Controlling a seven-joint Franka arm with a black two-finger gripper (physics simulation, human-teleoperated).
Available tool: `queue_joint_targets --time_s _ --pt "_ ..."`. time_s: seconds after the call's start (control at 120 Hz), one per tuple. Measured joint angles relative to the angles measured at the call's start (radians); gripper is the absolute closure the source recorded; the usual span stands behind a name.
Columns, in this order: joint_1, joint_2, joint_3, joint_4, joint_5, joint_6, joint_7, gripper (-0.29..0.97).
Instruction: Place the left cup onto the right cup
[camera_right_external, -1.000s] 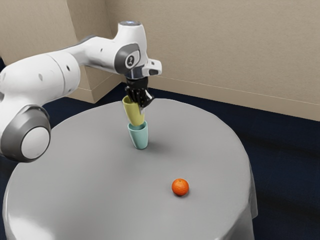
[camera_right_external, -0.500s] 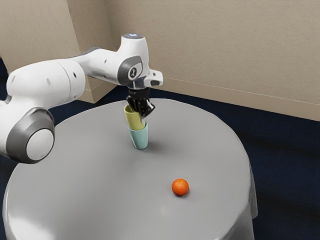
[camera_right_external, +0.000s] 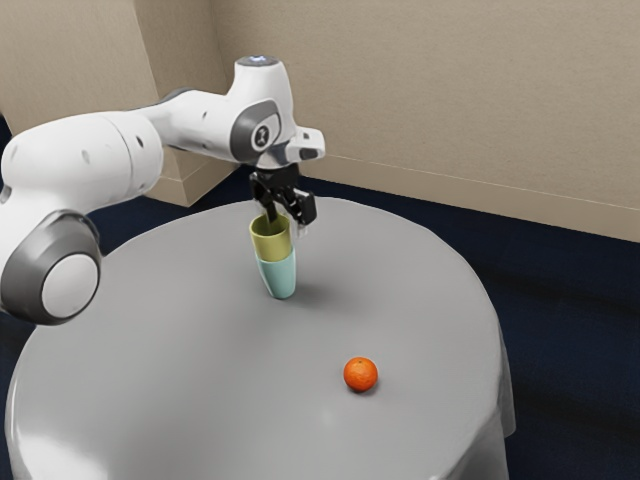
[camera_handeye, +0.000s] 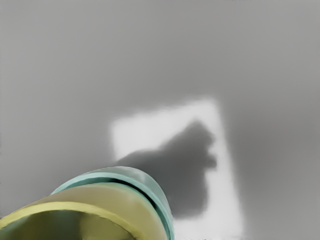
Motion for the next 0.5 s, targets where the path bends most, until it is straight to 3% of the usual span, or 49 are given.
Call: queue_joint_targets --time_s 0.5 --pt "0.000 -0.311 0.001 -0.182 -0.001 -0.184 0.007 0.01"
